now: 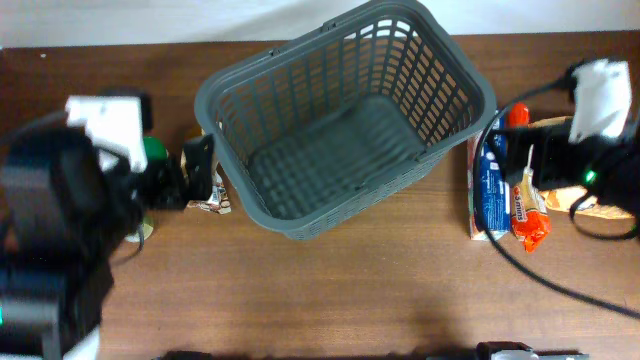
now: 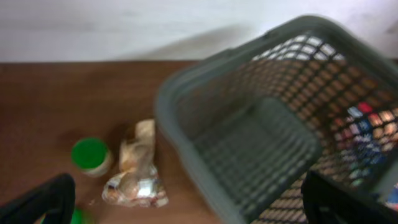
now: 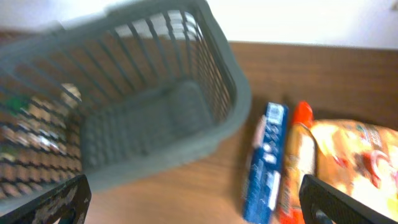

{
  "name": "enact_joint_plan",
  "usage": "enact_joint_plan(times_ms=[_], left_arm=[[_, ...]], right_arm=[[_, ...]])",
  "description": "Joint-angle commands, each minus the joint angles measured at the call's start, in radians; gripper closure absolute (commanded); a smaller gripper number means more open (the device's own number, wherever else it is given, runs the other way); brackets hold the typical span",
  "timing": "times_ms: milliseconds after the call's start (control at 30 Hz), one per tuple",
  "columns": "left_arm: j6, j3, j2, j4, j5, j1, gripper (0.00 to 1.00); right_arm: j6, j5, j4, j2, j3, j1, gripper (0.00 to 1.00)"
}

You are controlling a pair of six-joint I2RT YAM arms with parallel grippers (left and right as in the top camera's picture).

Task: Pack container
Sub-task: 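Grasp the grey basket rim with both grippers, then slide the grey basket to the table center and straighten it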

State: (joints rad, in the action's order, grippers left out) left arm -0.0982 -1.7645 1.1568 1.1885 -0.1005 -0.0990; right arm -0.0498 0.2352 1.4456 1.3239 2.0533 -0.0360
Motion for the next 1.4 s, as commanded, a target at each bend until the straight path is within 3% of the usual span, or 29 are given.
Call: enact_joint_plan(times_ms=[0, 33, 67, 100, 167, 200, 267, 367, 433, 633, 833, 1033, 1367], left_arm=[[0.024, -0.173, 0.111, 0.071, -0.241, -0.003, 0.01], [0.024, -0.187, 0.127, 0.073, -0.277, -0.003, 0.01], [0.024, -0.192, 0.138, 0.073, -0.299, -0.003, 0.16], [0.028, -0.192, 0.154, 0.093, -0.31, -0.013, 0.49], [0.085, -0.192, 0.176, 0.164, -0.274, -0.068, 0.75], [0.108, -0.192, 0.187, 0.207, -0.222, -0.114, 0.85], [0.155, -0.192, 0.198, 0.277, -0.106, -0.212, 0.91], [0.184, -0.19, 0.209, 0.394, 0.096, -0.457, 0.94], [0.184, -0.184, 0.21, 0.419, 0.136, -0.539, 0.94], [0.177, -0.064, 0.225, 0.434, 0.142, -0.739, 0.95], [0.151, 0.117, 0.242, 0.335, 0.09, -0.763, 0.96], [0.164, 0.238, 0.246, 0.251, 0.229, -0.76, 0.96], [0.163, 0.289, 0.249, 0.159, 0.259, -0.595, 0.95]], right_arm=[[0.069, 0.167, 0.039, 0.072, 0.167, -0.004, 0.02], [0.07, 0.201, 0.028, 0.089, 0.184, -0.004, 0.21], [0.074, 0.218, 0.015, 0.1, 0.191, -0.004, 0.31], [0.099, 0.217, 0.004, 0.11, 0.191, -0.004, 0.32], [0.137, 0.21, 0.0, 0.142, 0.191, -0.003, 0.45], [0.152, 0.209, 0.001, 0.164, 0.191, -0.002, 0.51], [0.168, 0.206, 0.002, 0.2, 0.191, 0.005, 0.64], [0.183, 0.198, 0.002, 0.285, 0.191, 0.043, 0.88], [0.184, 0.186, -0.001, 0.333, 0.191, 0.068, 0.96], [0.232, 0.06, 0.012, 0.488, 0.191, 0.132, 0.96], [0.246, -0.112, 0.067, 0.539, 0.182, 0.134, 0.96], [0.238, -0.172, 0.111, 0.549, 0.164, 0.134, 0.96], [0.196, -0.173, 0.178, 0.549, 0.087, 0.134, 0.96]])
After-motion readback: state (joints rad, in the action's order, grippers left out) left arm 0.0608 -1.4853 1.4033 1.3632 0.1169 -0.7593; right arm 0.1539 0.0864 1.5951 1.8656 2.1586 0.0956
